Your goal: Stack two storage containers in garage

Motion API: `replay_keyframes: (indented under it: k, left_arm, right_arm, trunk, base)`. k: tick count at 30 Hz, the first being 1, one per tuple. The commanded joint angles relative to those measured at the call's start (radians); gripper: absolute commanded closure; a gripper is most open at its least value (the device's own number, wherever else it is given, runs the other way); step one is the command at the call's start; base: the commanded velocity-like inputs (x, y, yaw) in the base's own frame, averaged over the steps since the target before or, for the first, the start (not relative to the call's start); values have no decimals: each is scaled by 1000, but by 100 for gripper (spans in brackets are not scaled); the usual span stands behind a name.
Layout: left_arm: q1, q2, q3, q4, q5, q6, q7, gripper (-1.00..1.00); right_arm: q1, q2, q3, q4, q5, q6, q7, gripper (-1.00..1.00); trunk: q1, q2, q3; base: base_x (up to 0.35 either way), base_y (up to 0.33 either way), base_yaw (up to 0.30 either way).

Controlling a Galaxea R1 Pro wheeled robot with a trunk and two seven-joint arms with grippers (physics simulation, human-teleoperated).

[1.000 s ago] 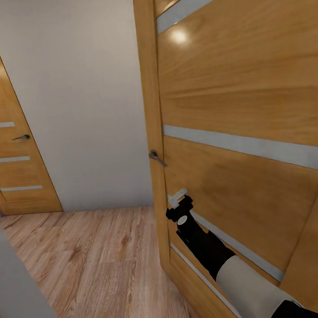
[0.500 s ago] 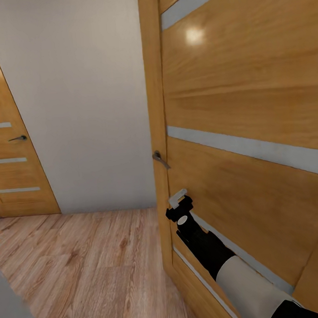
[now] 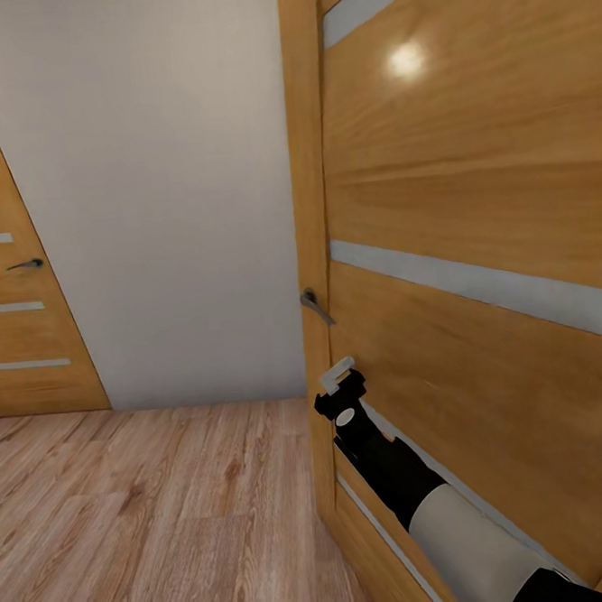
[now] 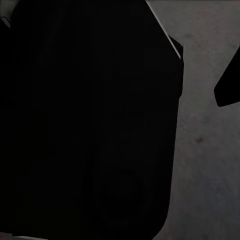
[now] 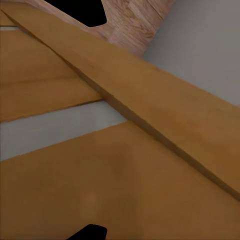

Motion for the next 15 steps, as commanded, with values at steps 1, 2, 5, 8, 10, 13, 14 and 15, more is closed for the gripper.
replay_keyframes:
  k: [1, 2, 5, 8, 10, 13, 14, 15]
  left_arm:
    - [0, 0, 2, -1, 7, 0, 1, -100]
    - [0, -1, 2, -1, 7, 0, 1, -100]
    - [0, -1, 2, -1, 7, 0, 1, -100]
    - [0, -2, 2, -1, 7, 0, 1, -100]
    - [0, -2, 2, -1, 7, 0, 1, -100]
    - [0, -2, 2, 0, 7, 0, 1, -100]
    - [0, -2, 2, 0, 7, 0, 1, -100]
    - [0, -2, 2, 0, 7, 0, 1, -100]
  right_arm:
    - [-1, 0, 0, 0, 19, 11, -6, -100]
    - [-1, 0, 0, 0, 19, 11, -8, -100]
    - [-1, 0, -2, 4, 19, 11, -9, -100]
    - [-22, 0, -28, 44, 20, -2, -12, -100]
    - [-44, 0, -44, 83, 19, -22, -13, -100]
    - [-72, 0, -68, 147, 20, -57, -15, -100]
    - [-77, 0, -73, 162, 20, -66, -18, -100]
    - [-81, 0, -77, 171, 20, -72, -20, -100]
  trunk:
    - [0, -1, -1]
    - [0, -1, -1]
    - [0, -1, -1]
    - [0, -1, -1]
    - [0, -1, -1]
    - [0, -1, -1]
    - [0, -1, -1]
    - [0, -1, -1]
  base:
    - [3, 0, 0]
    - [2, 0, 0]
    - [0, 0, 0]
    - [0, 0, 0]
    - [0, 0, 0]
    - [0, 0, 0]
    - [0, 0, 0]
    - [0, 0, 0]
